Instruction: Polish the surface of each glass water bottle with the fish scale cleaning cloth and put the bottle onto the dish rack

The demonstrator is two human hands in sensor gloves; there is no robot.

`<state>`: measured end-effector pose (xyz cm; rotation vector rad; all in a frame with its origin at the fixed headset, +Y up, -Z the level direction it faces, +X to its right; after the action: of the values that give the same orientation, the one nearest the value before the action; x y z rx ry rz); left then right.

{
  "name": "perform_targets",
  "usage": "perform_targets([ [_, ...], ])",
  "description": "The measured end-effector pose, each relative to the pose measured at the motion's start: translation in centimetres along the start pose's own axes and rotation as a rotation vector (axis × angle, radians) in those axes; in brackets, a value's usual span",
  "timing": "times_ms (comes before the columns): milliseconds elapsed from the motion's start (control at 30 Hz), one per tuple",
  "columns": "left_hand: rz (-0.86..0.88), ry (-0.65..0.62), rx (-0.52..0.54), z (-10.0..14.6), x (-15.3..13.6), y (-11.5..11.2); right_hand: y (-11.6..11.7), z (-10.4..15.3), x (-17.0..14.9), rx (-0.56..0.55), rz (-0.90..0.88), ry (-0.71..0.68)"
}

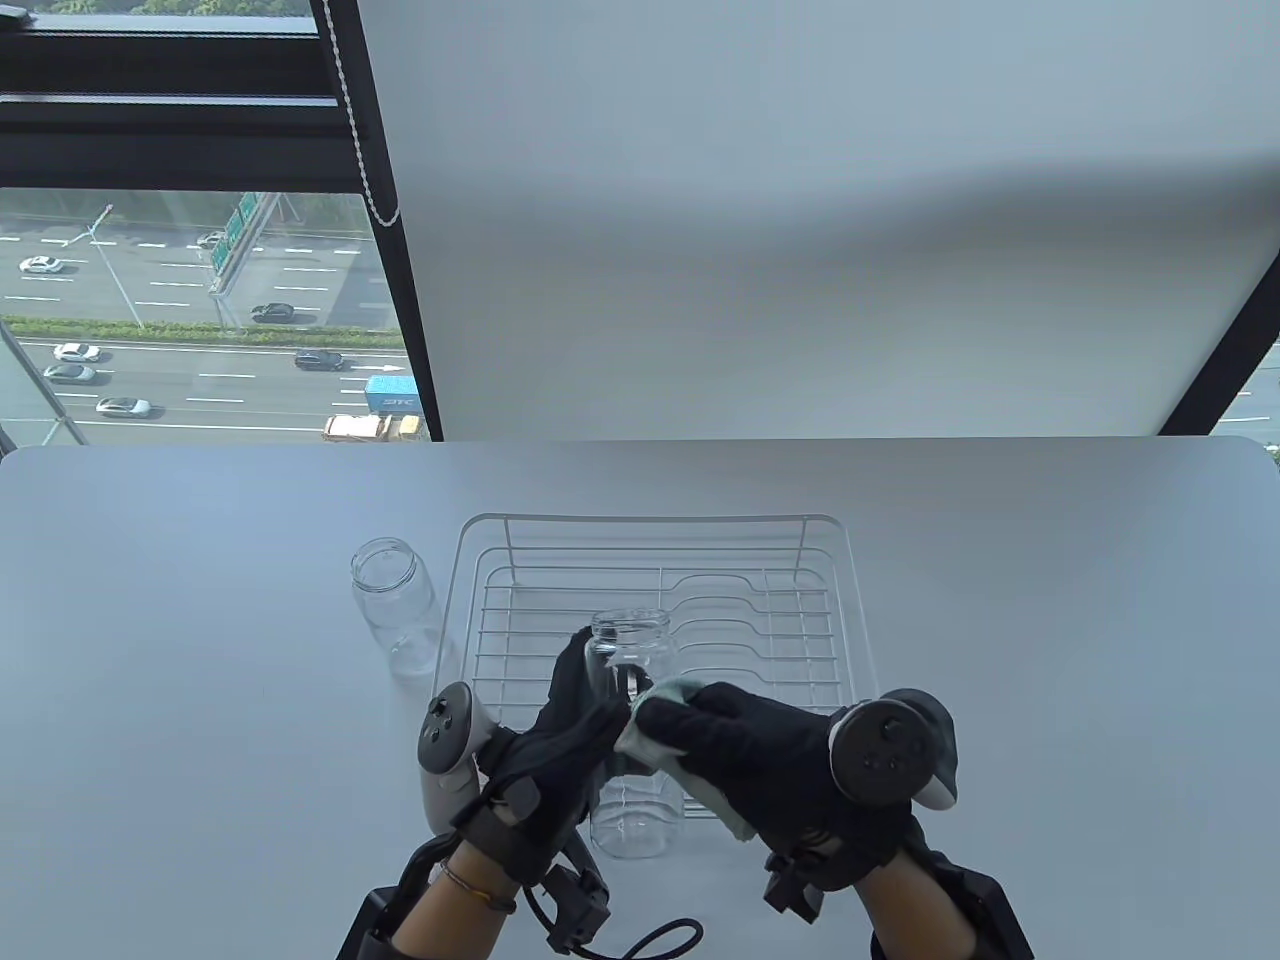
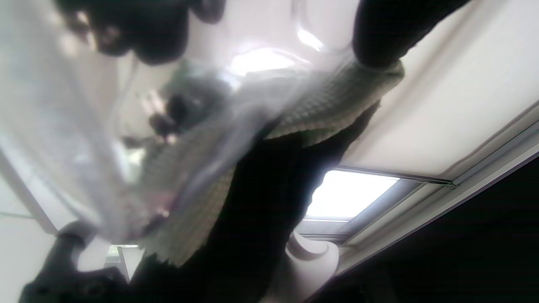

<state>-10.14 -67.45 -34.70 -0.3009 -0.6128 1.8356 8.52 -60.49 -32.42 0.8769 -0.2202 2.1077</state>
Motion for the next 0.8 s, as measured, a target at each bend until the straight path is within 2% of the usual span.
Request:
perform_targets([
  [33, 0.009, -0.001, 0.01, 0.1, 0.1, -0.1, 0.1, 0.0, 0.2, -0.008, -0.011, -0.019],
  [100, -0.028, -0.035, 0.065, 0.3, 0.5, 0.4, 0.8, -0.2, 0.7, 0.114, -0.031, -0.067],
  [133, -0.032, -0.05, 0.099, 0.4, 0.8, 0.8, 1.6, -0.4, 0.9, 0.256, -0.06, -0.09],
  [200, -0.009, -0.075, 0.136, 0.5, 1.3, 1.4, 3.5, -0.2, 0.9, 0.548, -0.119, -0.044],
  [233, -0.028, -0.07, 0.104, 0.5, 1.4, 1.1, 3.6, -0.2, 0.9, 0.56, -0.138, -0.046],
  [267, -0.052, -0.064, 0.074, 0.5, 1.4, 0.9, 3.4, -0.3, 1.0, 0.519, -0.143, -0.069],
  [333, -0.084, -0.032, 0.039, 0.5, 1.3, 0.6, 1.9, -0.5, 0.4, 0.354, -0.144, -0.052],
  [400, -0.043, -0.007, -0.006, 0.3, 0.6, -0.2, -0.2, -0.2, -0.2, 0.027, -0.105, -0.019],
  [467, -0.004, 0.014, -0.043, 0.1, 0.2, -0.8, -0.7, 0.2, -0.6, -0.069, -0.092, 0.03],
  [533, -0.019, -0.023, -0.004, 0.2, 0.4, -0.4, 0.0, -0.2, -0.2, 0.072, -0.102, -0.032],
  [567, -0.028, -0.039, 0.037, 0.2, 0.6, 0.1, 1.1, -0.4, 0.2, 0.257, -0.119, -0.08],
  [633, -0.004, -0.061, 0.092, 0.3, 1.0, 0.7, 3.1, -0.2, 0.1, 0.52, -0.179, -0.04],
  [667, -0.024, -0.053, 0.088, 0.4, 1.0, 0.7, 3.5, -0.2, -0.2, 0.57, -0.204, -0.009],
  [700, -0.047, -0.043, 0.076, 0.4, 0.9, 0.6, 3.3, -0.2, -0.2, 0.546, -0.21, -0.009],
  [767, -0.025, -0.03, 0.067, 0.4, 0.6, 0.6, 2.1, -0.5, -0.4, 0.39, -0.189, -0.014],
  [800, -0.018, -0.009, 0.045, 0.3, 0.4, 0.3, 1.0, -0.5, -0.6, 0.224, -0.165, -0.01],
])
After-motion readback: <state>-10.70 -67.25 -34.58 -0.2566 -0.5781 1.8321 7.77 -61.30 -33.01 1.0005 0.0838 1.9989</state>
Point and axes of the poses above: the tracker on the back of each hand, its own x axis roughly to the thumb side, its own z axis roughly from the fingertips to the wrist, y = z × x, the point moved 5 cm from there along -z, roughly from the wrist to the fingertips, and after that the axes turned 3 degrees about x, right-handed, at the moved point
